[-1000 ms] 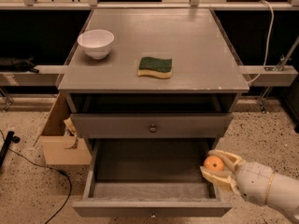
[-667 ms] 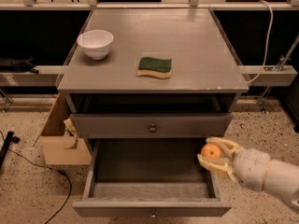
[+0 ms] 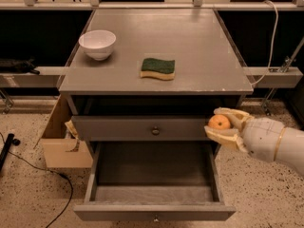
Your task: Pick orange from middle drawer and place on counter
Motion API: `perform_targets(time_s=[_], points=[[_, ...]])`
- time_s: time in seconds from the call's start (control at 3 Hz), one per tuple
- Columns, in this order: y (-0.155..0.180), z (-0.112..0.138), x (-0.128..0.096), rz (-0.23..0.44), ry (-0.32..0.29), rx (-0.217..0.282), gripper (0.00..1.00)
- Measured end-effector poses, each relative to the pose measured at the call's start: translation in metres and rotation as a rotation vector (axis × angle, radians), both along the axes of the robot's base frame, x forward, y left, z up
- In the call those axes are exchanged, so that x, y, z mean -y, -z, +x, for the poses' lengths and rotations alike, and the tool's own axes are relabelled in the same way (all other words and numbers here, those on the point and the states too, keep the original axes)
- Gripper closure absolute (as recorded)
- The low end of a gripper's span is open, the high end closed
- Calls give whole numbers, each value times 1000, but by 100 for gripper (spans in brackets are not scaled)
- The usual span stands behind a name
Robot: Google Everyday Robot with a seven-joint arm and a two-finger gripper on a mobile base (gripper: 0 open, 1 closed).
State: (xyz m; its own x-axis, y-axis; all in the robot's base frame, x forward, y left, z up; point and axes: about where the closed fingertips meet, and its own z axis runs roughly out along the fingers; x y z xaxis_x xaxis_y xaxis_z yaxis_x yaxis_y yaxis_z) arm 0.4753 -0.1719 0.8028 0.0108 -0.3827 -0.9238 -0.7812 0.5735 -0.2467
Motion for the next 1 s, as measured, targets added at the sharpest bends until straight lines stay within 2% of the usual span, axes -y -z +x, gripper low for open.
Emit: perform_targets(time_s=[0.33, 0.67, 1.0], points=[[-54, 23, 7, -5, 7, 70, 100], [-67, 29, 12, -3, 17, 93, 100], [-64, 28, 9, 1, -3, 85, 100]])
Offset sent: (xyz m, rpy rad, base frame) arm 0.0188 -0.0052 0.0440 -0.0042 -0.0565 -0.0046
